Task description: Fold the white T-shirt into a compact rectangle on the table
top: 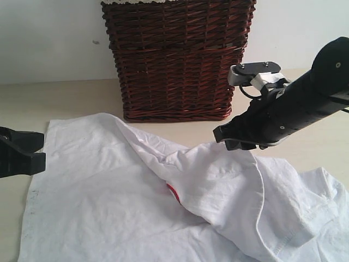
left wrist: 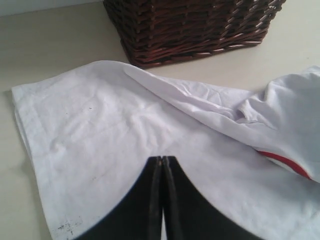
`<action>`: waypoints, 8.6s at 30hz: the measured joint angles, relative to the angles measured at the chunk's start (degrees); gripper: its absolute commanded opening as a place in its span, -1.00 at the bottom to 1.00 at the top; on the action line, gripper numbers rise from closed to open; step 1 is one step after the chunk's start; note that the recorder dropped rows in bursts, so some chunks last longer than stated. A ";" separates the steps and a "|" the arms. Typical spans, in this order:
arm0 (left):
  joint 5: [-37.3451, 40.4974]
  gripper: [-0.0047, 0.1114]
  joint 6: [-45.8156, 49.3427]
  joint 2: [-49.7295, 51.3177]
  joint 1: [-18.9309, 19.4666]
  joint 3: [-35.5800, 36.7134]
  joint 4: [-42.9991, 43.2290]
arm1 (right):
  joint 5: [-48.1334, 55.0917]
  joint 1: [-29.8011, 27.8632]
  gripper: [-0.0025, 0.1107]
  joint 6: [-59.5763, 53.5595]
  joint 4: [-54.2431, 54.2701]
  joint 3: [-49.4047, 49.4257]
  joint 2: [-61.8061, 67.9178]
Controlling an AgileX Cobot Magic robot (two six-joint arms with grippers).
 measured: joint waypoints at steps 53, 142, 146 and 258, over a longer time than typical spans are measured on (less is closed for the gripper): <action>0.10 -0.92 0.48 0.00 0.00 0.00 -0.11 | 0.07 0.00 -0.96 7.72 -12.22 -0.59 -0.32; 39.99 -0.92 20.15 -5.86 -17.36 -3.96 -24.25 | 9.30 -16.95 -0.68 28.27 -30.38 -0.48 -0.64; 40.21 -0.92 19.74 -8.55 -17.36 -3.96 -24.25 | 1.34 -17.35 -0.96 25.21 -27.30 -4.20 6.88; 34.09 -0.92 34.70 69.13 -42.36 -61.07 -35.82 | 18.10 -22.76 -0.96 -4.57 4.28 -12.90 -16.48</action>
